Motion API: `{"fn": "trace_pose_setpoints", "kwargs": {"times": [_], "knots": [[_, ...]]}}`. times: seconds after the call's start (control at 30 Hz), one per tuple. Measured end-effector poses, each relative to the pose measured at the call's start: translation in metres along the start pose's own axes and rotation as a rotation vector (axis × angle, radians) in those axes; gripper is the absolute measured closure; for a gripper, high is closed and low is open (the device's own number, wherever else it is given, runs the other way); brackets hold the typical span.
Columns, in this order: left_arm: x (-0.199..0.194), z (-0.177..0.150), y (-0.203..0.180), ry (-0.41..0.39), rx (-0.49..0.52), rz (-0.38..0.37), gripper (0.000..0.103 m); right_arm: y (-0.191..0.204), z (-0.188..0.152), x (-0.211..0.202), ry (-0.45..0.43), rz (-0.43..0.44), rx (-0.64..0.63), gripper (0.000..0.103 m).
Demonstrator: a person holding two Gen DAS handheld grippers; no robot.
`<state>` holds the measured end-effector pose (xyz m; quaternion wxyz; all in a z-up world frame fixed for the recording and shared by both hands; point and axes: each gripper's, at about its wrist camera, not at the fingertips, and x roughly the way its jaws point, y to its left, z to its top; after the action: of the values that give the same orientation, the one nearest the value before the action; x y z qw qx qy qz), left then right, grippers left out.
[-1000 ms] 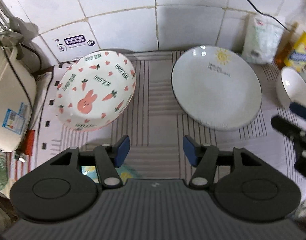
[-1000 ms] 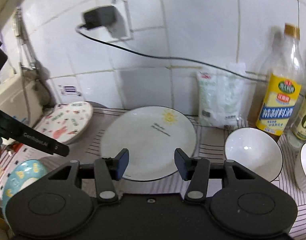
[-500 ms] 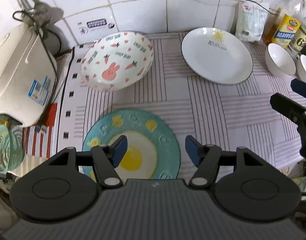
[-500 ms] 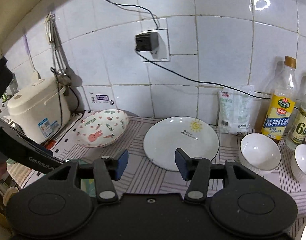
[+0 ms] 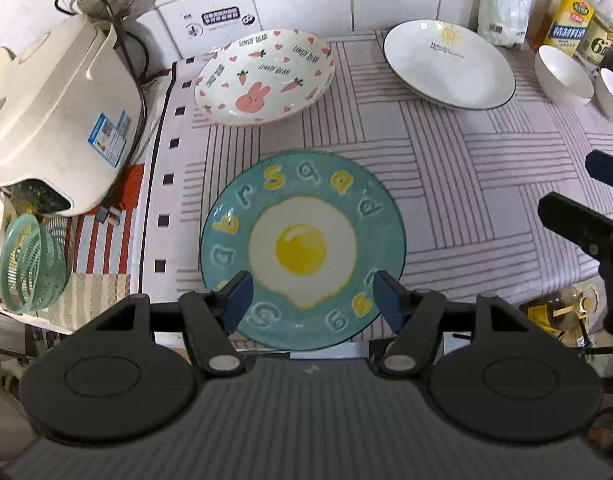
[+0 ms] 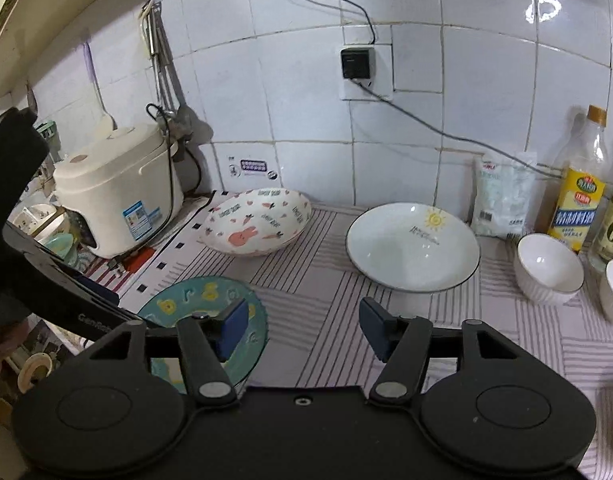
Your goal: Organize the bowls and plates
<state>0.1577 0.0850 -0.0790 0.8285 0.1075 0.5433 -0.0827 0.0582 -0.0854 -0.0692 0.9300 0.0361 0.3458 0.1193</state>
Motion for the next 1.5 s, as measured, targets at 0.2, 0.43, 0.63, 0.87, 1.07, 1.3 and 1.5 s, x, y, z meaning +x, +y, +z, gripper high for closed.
{"fn": "trace_pose_setpoints", "kwargs": {"times": [0.2,0.43,0.63,0.87,1.07,1.3,1.5], "knots": [[0.015,-0.021,0.008,-0.035,0.032,0.017,0.032,0.014,-0.014,0.008,0.027,-0.011,0.005,0.033],[0.043,-0.042,0.03,-0.053,0.056,-0.007,0.021,0.026,-0.034,0.032,0.06,0.003,0.001,0.033],[0.063,-0.054,0.053,-0.066,0.105,0.031,0.016,0.032,-0.05,0.056,0.051,-0.029,0.012,0.033],[0.088,-0.055,0.069,-0.068,0.135,0.044,0.011,0.038,-0.052,0.085,0.073,0.002,-0.005,0.032],[0.102,-0.056,0.078,-0.069,0.102,0.0,0.011,0.039,-0.057,0.111,0.126,0.059,0.054,0.033],[0.115,-0.048,0.096,-0.06,0.01,-0.036,0.013,0.034,-0.067,0.131,0.179,0.078,0.13,0.033],[0.125,-0.043,0.105,-0.015,-0.03,-0.076,0.027,0.027,-0.069,0.139,0.203,0.1,0.183,0.056]]}}
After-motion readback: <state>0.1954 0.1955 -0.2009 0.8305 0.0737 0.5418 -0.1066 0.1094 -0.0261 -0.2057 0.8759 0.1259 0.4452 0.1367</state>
